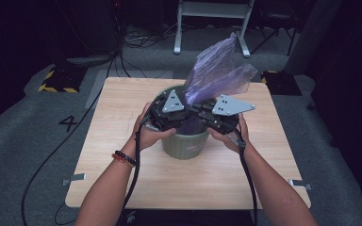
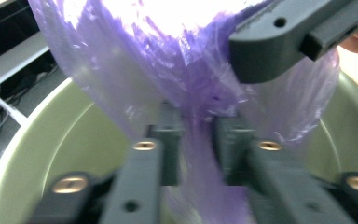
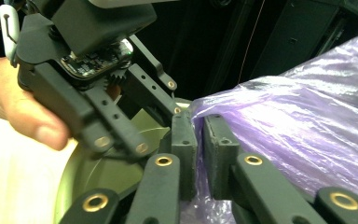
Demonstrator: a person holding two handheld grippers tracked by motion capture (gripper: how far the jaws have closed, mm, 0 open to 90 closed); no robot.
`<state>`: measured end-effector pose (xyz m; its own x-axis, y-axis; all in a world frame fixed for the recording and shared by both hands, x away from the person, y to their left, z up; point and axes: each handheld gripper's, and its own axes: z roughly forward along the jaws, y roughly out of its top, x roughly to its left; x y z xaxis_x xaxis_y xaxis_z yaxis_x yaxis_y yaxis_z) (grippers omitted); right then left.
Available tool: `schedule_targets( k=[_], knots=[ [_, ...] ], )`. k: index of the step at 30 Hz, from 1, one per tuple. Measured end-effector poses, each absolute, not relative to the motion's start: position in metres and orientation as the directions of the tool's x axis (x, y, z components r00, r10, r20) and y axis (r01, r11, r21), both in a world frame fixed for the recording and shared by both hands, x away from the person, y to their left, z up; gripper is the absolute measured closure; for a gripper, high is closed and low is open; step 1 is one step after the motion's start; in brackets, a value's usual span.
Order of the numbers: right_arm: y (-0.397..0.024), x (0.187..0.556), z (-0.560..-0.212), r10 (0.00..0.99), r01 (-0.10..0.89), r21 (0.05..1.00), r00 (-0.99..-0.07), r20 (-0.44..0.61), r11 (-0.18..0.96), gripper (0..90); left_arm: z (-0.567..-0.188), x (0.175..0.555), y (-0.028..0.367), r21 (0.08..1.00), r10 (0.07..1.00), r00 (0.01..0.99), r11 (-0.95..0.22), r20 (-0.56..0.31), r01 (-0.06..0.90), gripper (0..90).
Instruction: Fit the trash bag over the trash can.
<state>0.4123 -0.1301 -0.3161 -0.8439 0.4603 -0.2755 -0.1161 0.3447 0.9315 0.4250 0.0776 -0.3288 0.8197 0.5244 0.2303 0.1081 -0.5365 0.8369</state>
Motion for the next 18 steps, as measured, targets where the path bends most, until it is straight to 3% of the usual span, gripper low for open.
schedule_targets(
  k=[3,11,13,15,18],
  knots=[
    [-0.130,0.415,-0.318,0.468,-0.102,0.933,-0.843,-0.265,0.346,81.6,-0.329,0.426,0.079,0.831,0.537,0.808,-0.545,0.243,0.113,88.7],
    [-0.135,0.419,-0.320,0.482,-0.085,0.931,-0.836,-0.260,0.354,74.3,-0.328,0.434,0.091,0.821,0.580,0.771,-0.555,0.263,0.137,89.9],
    [-0.136,0.421,-0.321,0.478,-0.082,0.930,-0.840,-0.258,0.358,80.2,-0.327,0.436,0.095,0.834,0.583,0.774,-0.535,0.247,0.136,89.7],
    [-0.136,0.422,-0.323,0.467,-0.078,0.927,-0.846,-0.257,0.368,88.0,-0.325,0.436,0.099,0.849,0.577,0.785,-0.511,0.226,0.131,83.8],
    [-0.137,0.424,-0.325,0.475,-0.076,0.923,-0.840,-0.263,0.376,90.0,-0.324,0.434,0.101,0.846,0.568,0.789,-0.519,0.234,0.123,77.7]
  ],
)
